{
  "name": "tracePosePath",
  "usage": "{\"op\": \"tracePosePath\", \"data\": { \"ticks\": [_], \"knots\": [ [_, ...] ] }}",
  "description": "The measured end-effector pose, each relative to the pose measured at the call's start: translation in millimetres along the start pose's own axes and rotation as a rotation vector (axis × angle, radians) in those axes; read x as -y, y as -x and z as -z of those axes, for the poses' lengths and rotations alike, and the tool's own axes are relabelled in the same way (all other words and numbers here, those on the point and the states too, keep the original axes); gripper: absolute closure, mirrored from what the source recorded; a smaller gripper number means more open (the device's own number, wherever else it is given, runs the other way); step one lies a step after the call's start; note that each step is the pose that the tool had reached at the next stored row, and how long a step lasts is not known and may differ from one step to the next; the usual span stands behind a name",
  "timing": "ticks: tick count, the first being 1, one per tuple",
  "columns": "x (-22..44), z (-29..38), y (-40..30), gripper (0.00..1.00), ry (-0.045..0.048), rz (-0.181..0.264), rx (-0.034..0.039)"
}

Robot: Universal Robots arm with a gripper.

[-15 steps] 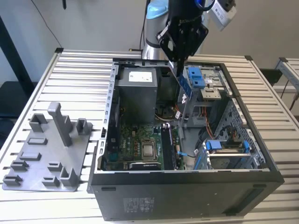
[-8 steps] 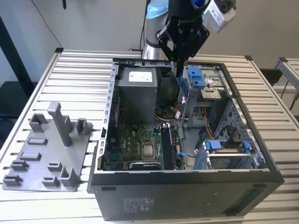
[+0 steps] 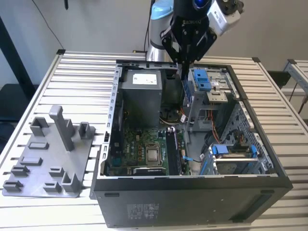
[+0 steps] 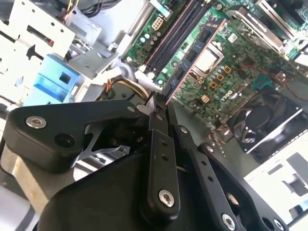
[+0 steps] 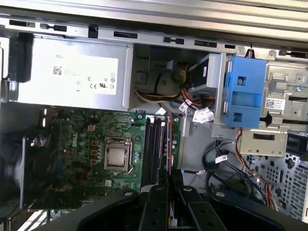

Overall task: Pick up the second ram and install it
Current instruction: 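Insert the second ram into the second slot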

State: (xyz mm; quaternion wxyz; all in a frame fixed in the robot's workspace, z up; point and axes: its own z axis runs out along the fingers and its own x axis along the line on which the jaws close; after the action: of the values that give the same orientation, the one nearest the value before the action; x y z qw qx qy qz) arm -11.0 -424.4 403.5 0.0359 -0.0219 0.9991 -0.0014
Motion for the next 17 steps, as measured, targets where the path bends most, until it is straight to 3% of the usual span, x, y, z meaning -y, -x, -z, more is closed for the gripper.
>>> {"op": "tracePosePath", "data": {
  "ticks": [12, 17],
  "knots": [
    [0.0, -0.7, -0.1, 0.86, -0.0127, -0.176, -0.0008],
    [0.0, -0.8, -0.1, 0.86, -0.0158, -0.221, -0.0009]
  ]
}}
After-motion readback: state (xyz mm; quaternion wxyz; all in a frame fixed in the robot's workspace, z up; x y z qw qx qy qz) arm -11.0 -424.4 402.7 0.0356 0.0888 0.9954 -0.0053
